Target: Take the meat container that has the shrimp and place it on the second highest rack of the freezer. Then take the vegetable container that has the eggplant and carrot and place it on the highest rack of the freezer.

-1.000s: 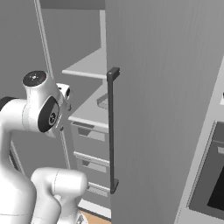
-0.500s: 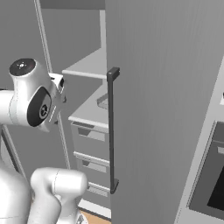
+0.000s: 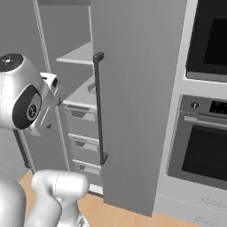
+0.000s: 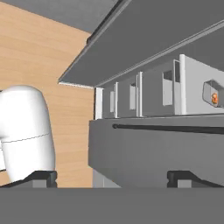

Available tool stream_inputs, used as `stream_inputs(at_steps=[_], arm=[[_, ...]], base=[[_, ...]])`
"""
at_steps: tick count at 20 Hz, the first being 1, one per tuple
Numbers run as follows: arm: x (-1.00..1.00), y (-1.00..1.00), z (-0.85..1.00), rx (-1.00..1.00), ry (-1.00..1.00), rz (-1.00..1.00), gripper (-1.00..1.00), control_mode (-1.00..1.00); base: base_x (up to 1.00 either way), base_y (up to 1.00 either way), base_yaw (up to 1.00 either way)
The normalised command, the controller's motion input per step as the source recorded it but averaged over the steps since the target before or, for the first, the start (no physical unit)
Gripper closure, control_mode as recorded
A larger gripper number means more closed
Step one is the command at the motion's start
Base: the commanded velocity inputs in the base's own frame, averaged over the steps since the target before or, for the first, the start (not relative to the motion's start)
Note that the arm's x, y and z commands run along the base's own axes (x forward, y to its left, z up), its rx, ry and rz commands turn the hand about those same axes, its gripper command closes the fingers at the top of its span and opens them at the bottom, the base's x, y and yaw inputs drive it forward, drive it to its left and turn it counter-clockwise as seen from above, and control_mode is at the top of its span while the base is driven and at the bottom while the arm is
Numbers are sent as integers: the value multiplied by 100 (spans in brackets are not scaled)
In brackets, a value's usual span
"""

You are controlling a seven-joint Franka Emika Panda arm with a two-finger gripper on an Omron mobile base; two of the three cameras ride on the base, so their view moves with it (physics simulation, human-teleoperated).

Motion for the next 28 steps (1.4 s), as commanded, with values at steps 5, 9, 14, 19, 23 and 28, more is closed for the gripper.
stream_inputs(at_steps=[5, 9, 14, 19, 23, 28], arm=[[0, 0, 0, 0, 0, 0, -100, 100], [0, 0, 0, 0, 0, 0, -100, 100], [0, 0, 0, 0, 0, 0, -100, 100], [0, 0, 0, 0, 0, 0, -100, 100], [0, 0, 0, 0, 0, 0, -100, 100], [0, 0, 0, 0, 0, 0, -100, 100]], base=[[-18, -100, -16], [0, -100, -12], [0, -100, -14], [4, -100, -16], [32, -100, -11], [48, -100, -1]])
